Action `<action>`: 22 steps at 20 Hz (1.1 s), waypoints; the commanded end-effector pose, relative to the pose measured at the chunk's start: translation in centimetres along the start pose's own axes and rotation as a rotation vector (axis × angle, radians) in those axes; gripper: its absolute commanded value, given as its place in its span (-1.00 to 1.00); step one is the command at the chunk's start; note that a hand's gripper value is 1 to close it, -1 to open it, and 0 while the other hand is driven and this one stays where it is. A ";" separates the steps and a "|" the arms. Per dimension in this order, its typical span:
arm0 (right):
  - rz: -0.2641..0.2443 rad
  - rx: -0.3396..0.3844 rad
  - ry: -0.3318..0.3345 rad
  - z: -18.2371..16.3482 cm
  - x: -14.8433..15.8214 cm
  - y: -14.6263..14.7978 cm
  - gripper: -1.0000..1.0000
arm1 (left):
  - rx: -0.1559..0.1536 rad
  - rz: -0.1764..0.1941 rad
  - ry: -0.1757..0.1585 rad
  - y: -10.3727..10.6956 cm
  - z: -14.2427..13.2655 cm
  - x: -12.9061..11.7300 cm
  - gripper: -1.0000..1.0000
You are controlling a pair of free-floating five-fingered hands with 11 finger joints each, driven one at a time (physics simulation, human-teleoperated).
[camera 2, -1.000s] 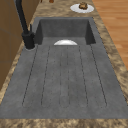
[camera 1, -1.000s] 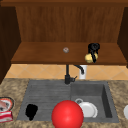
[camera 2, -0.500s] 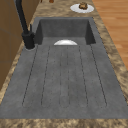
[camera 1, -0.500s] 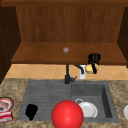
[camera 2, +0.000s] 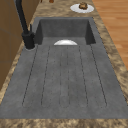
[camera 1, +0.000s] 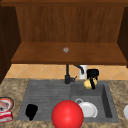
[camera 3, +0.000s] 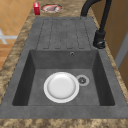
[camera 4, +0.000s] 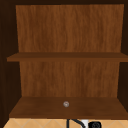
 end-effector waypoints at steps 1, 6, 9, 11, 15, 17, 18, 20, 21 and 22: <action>-0.036 -0.011 0.073 -1.2 0.2 2.8 1.00 | 0.000 0.000 0.000 0.0 0.0 0.0 0.00; -0.036 0.052 0.034 -4.3 0.5 6.5 1.00 | 0.000 0.000 0.000 0.0 0.0 0.0 0.00; -0.040 0.074 0.038 -6.7 0.5 8.3 1.00 | 0.000 0.000 0.000 0.0 0.0 0.0 0.00; -0.039 0.083 0.039 -8.5 0.6 9.4 1.00 | 0.000 0.000 0.000 0.0 0.0 0.0 0.00; -0.033 0.095 0.033 -12.5 0.9 11.4 1.00 | 0.000 0.000 0.000 0.0 0.0 0.0 0.00; -0.033 0.093 0.030 -14.6 1.0 12.3 1.00 | 0.000 0.000 0.000 0.0 0.0 0.0 0.00; -0.033 0.094 0.030 -15.6 1.0 12.7 1.00 | 0.000 0.000 0.000 0.0 0.0 0.0 0.00; -0.036 0.094 0.029 -17.7 1.1 13.6 1.00 | 0.000 0.000 0.000 0.0 0.0 0.0 0.00; -0.038 0.091 0.028 -18.5 1.1 14.2 1.00 | 0.000 0.000 0.000 0.0 0.0 0.0 0.00; -0.039 0.086 0.022 -18.9 0.9 14.9 1.00 | 0.000 0.000 0.000 0.0 0.0 0.0 0.00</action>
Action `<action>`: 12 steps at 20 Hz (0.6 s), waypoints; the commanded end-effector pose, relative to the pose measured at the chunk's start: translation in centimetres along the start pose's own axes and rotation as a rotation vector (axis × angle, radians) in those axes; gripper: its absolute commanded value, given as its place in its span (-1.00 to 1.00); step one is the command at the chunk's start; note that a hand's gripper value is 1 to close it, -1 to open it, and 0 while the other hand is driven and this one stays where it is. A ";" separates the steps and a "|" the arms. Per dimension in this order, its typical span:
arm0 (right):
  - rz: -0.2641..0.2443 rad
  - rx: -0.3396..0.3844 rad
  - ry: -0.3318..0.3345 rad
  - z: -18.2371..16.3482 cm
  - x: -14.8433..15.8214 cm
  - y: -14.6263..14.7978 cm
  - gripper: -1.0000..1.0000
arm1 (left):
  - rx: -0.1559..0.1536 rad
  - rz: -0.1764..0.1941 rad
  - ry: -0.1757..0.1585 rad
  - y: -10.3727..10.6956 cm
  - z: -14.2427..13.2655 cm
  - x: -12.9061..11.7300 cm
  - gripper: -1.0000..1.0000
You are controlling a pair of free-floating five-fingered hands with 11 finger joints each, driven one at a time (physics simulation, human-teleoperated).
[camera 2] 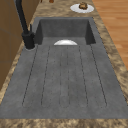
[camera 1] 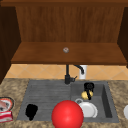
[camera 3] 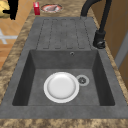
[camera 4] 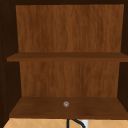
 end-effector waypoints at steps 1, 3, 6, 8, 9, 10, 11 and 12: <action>-0.037 -0.010 0.017 -3.0 -0.3 1.8 1.00 | 0.000 0.000 0.000 0.0 0.0 0.0 0.00; -0.039 -0.020 0.018 -4.3 -0.7 2.9 1.00 | 0.000 0.000 0.000 0.0 0.0 0.0 0.00; -0.040 -0.032 0.018 -6.5 -1.0 4.5 1.00 | 0.000 0.000 0.000 0.0 0.0 0.0 0.00; -0.041 -0.033 0.020 -8.0 -1.4 5.5 1.00 | 0.000 0.000 0.000 0.0 0.0 0.0 0.00; -0.042 -0.034 0.021 -8.7 -1.6 6.1 1.00 | 0.000 0.000 0.000 0.0 0.0 0.0 0.00; -0.044 -0.034 0.021 -9.4 -1.7 6.6 1.00 | 0.000 0.000 0.000 0.0 0.0 0.0 0.00; -0.045 -0.035 0.021 -10.1 -1.9 7.2 1.00 | 0.000 0.000 0.000 0.0 0.0 0.0 0.00; -0.048 -0.036 0.022 -10.9 -2.1 7.7 1.00 | 0.000 0.000 0.000 0.0 0.0 0.0 0.00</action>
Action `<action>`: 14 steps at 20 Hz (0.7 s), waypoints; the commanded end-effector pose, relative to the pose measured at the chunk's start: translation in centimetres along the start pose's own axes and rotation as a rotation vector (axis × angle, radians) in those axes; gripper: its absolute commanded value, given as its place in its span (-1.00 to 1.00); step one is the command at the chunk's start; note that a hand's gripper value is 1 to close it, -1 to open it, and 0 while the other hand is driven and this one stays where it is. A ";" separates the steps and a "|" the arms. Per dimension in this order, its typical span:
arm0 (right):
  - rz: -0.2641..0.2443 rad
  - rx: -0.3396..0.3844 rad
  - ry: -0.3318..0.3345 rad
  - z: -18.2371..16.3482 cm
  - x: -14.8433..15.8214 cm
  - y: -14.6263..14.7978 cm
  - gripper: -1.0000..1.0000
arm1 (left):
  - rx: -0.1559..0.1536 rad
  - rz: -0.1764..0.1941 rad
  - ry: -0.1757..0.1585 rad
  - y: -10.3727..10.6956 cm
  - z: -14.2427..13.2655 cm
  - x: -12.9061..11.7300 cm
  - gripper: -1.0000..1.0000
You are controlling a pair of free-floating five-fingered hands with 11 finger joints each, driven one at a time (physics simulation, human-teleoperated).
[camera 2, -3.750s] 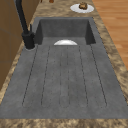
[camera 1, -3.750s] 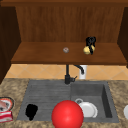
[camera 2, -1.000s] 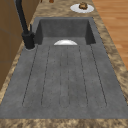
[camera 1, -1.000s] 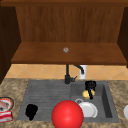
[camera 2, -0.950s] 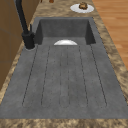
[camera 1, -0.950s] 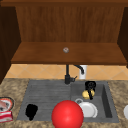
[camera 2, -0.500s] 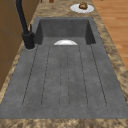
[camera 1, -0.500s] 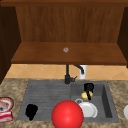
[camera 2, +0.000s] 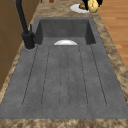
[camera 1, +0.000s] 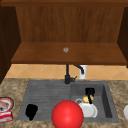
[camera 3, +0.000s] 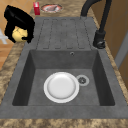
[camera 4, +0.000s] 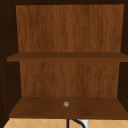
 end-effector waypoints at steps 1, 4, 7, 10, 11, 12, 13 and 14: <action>-0.035 -0.016 0.028 -2.7 -0.8 2.1 1.00 | 0.000 0.000 0.000 0.0 0.0 0.0 0.00; -0.033 -0.014 0.026 -5.1 -0.8 3.6 1.00 | 0.000 0.000 0.000 0.0 0.0 0.0 0.00; -0.015 -0.010 0.025 -7.3 -0.9 5.3 1.00 | 0.000 0.000 0.000 0.0 0.0 0.0 0.00; -0.018 -0.009 0.033 -9.7 -1.1 6.9 1.00 | 0.000 0.000 0.000 0.0 0.0 0.0 0.00; -0.018 -0.010 0.033 -10.5 -1.1 7.4 1.00 | 0.000 0.000 0.000 0.0 0.0 0.0 0.00; -0.016 -0.009 0.032 -11.3 -0.9 7.9 1.00 | 0.000 0.000 0.000 0.0 0.0 0.0 0.00; -0.013 -0.006 0.031 -12.1 -0.9 8.4 1.00 | 0.000 0.000 0.000 0.0 0.0 0.0 0.00; -0.010 -0.004 0.030 -13.0 -0.9 8.9 1.00 | 0.000 0.000 0.000 0.0 0.0 0.0 0.00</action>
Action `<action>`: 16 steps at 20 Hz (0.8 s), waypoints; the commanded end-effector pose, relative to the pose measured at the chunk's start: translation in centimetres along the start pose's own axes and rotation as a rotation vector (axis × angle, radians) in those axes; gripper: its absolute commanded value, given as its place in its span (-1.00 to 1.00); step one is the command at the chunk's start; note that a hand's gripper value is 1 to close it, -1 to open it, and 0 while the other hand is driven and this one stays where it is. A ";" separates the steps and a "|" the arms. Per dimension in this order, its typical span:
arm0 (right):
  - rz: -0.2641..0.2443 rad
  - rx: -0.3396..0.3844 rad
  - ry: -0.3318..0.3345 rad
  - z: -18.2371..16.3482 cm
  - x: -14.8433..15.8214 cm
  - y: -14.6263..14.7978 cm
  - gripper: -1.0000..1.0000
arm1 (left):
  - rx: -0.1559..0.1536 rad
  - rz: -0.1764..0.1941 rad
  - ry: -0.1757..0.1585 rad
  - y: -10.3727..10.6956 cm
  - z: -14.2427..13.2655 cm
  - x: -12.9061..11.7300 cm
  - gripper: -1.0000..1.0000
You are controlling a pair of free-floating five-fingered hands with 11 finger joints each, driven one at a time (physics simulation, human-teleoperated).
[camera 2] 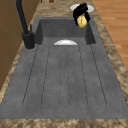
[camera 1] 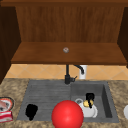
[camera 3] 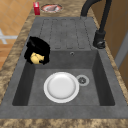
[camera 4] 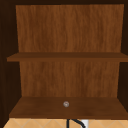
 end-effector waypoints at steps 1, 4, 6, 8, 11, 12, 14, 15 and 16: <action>-0.018 -0.003 0.020 -3.2 0.3 1.7 1.00 | 0.000 0.000 0.000 0.0 0.0 0.0 0.00; -0.006 -0.017 0.015 -5.8 0.5 3.2 1.00 | 0.000 0.000 0.000 0.0 0.0 0.0 0.00; -0.001 -0.035 0.009 -6.9 0.5 4.5 1.00 | 0.000 0.000 0.000 0.0 0.0 0.0 0.00; -0.012 -0.053 0.012 -8.3 0.5 5.6 1.00 | 0.000 0.000 0.000 0.0 0.0 0.0 0.00; -0.032 -0.076 0.015 -10.0 0.5 7.2 1.00 | 0.000 0.000 0.000 0.0 0.0 0.0 0.00; -0.038 -0.085 0.016 -10.3 0.5 7.9 1.00 | 0.000 0.000 0.000 0.0 0.0 0.0 0.00; -0.054 -0.109 0.021 -10.7 0.5 9.0 1.00 | 0.000 0.000 0.000 0.0 0.0 0.0 0.00; -0.060 -0.119 0.023 -11.1 0.5 9.5 1.00 | 0.000 0.000 0.000 0.0 0.0 0.0 0.00; -0.061 -0.127 0.022 -11.5 0.5 10.1 1.00 | 0.000 0.000 0.000 0.0 0.0 0.0 0.00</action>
